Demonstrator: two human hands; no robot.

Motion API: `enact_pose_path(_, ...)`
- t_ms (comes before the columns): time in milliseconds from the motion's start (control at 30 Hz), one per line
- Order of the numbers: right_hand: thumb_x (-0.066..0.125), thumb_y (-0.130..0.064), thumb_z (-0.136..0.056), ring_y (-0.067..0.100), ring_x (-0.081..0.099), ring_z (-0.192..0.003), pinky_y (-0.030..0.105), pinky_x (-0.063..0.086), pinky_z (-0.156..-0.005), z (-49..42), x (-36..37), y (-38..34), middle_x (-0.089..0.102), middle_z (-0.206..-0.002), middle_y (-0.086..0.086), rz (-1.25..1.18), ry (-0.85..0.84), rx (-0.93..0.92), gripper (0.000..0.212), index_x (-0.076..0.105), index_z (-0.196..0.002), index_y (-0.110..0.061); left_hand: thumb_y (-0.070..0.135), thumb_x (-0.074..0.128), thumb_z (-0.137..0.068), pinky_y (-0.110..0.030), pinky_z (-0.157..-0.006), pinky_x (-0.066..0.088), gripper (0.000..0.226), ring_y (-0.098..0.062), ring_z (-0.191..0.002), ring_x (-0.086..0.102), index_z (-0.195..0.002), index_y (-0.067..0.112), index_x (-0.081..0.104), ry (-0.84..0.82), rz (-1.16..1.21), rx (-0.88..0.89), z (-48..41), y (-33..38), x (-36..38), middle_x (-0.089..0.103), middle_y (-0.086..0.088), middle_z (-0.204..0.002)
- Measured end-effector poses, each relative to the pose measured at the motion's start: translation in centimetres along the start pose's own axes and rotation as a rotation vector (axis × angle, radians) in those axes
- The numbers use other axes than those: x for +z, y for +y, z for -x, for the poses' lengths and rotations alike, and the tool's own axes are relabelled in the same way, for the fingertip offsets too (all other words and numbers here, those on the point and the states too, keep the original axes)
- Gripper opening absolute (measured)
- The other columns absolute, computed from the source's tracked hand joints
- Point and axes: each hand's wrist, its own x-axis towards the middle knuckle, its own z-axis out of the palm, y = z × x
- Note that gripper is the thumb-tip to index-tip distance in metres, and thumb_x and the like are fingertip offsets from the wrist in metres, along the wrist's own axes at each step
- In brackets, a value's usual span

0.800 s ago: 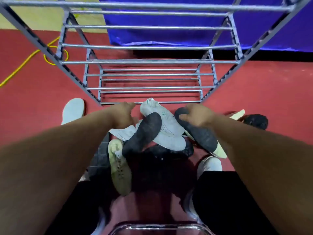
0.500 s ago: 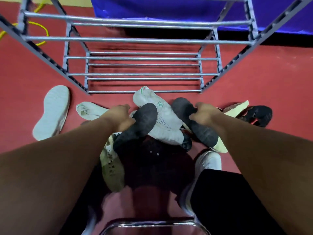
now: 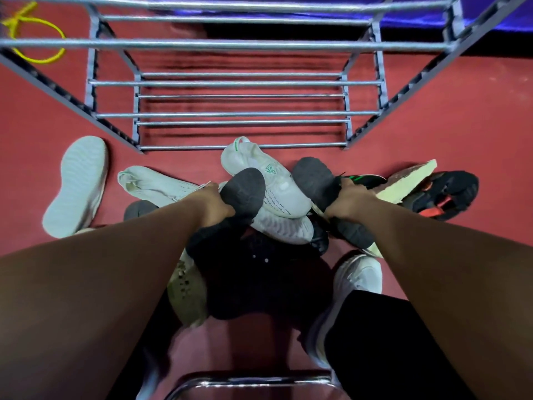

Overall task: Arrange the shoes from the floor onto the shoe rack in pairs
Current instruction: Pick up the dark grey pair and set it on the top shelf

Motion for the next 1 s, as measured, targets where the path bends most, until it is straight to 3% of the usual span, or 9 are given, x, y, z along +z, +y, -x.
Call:
enact_pose_path(167,0.078,-0.038,-0.073,0.042,0.043,-0.134,0.047,0.045,-0.109,-0.2,0.0,0.3,0.038,-0.146,0.020,-0.064,0.017,0.036,0.091,0.034,-0.150,-0.019,0.036,0.070,-0.084,-0.044,-0.103,0.044,0.081,-0.034,-0.120,0.054,-0.152,0.013,0.032,-0.027,0.050,-0.035,0.0,-0.4,0.6,0.055,-0.014,-0.139)
enact_pose_path(267,0.081,-0.040,-0.063,0.037,0.054,-0.123,0.045,0.051,-0.101,0.0,0.2,0.1,0.052,-0.137,0.017,-0.161,-0.026,0.031,0.086,0.047,-0.138,-0.015,0.036,0.071,-0.083,-0.043,-0.101,0.046,0.069,-0.032,-0.113,0.056,-0.143,0.013,0.044,-0.032,0.073,-0.026,-0.1,-0.6,0.6,0.059,-0.013,-0.132)
enact_pose_path(400,0.085,-0.039,-0.050,0.031,0.067,-0.104,0.047,0.058,-0.093,-0.3,1.1,-0.2,0.068,-0.114,0.010,-0.343,-0.112,-0.004,0.084,0.058,-0.124,-0.012,0.035,0.069,-0.085,-0.038,-0.097,0.045,0.067,-0.028,-0.106,0.053,-0.143,0.013,0.043,-0.023,0.088,-0.026,-0.2,-0.6,0.6,0.058,-0.014,-0.132)
enact_pose_path(467,0.084,-0.030,-0.056,0.031,0.072,-0.094,0.046,0.060,-0.089,-0.2,1.3,-0.6,0.072,-0.104,0.011,-0.466,-0.138,-0.032,0.063,0.066,-0.113,-0.009,0.035,0.068,-0.087,-0.037,-0.095,0.044,0.069,-0.031,-0.111,0.053,-0.146,0.012,0.040,-0.017,0.086,-0.035,-0.3,-0.6,0.7,0.056,-0.015,-0.136)
enact_pose_path(567,0.076,-0.020,-0.066,0.029,0.070,-0.071,0.035,0.056,-0.062,0.1,1.0,-1.5,0.073,-0.088,0.014,-0.615,-0.120,-0.067,0.032,0.069,-0.094,-0.005,0.036,0.068,-0.087,-0.037,-0.095,0.043,0.072,-0.033,-0.119,0.053,-0.148,0.013,0.038,-0.023,0.088,-0.045,-0.5,-0.7,0.9,0.054,-0.016,-0.139)
enact_pose_path(700,0.074,-0.044,-0.085,0.019,0.055,-0.047,0.025,0.043,-0.044,0.4,0.3,-2.8,0.072,-0.084,0.006,-0.778,-0.055,-0.222,0.036,0.067,-0.108,-0.016,0.036,0.069,-0.086,-0.038,-0.097,0.043,0.074,-0.033,-0.121,0.052,-0.149,0.015,0.038,-0.026,0.115,-0.056,-0.8,-1.1,1.0,0.053,-0.015,-0.140)
enact_pose_path(833,0.057,-0.056,-0.098,0.018,0.062,-0.053,0.028,0.051,-0.050,0.3,-0.5,-3.3,0.066,-0.089,0.006,-1.001,-0.163,-0.209,0.046,0.070,-0.111,-0.014,0.034,0.070,-0.085,-0.039,-0.097,0.043,0.071,-0.030,-0.115,0.053,-0.147,0.014,0.041,-0.034,0.148,-0.069,-1.1,-1.3,1.3,0.054,-0.014,-0.140)
enact_pose_path(900,0.057,-0.042,-0.102,0.021,0.064,-0.060,0.031,0.052,-0.056,-0.2,-0.4,-3.2,0.066,-0.090,0.009,-0.966,-0.117,-0.146,0.035,0.069,-0.112,-0.010,0.029,0.069,-0.088,-0.034,-0.092,0.040,0.062,-0.027,-0.107,0.051,-0.143,0.012,0.046,-0.044,0.153,-0.046,-1.1,-1.2,1.5,0.056,-0.015,-0.137)
enact_pose_path(1000,0.058,-0.018,-0.101,0.026,0.061,-0.062,0.036,0.050,-0.061,-0.4,0.5,-2.6,0.064,-0.090,0.015,-0.866,-0.138,-0.051,0.018,0.066,-0.109,-0.006,0.025,0.070,-0.088,-0.034,-0.093,0.040,0.061,-0.032,-0.121,0.052,-0.143,0.011,0.047,-0.058,0.134,-0.048,-0.9,-1.3,1.6,0.055,-0.016,-0.138)
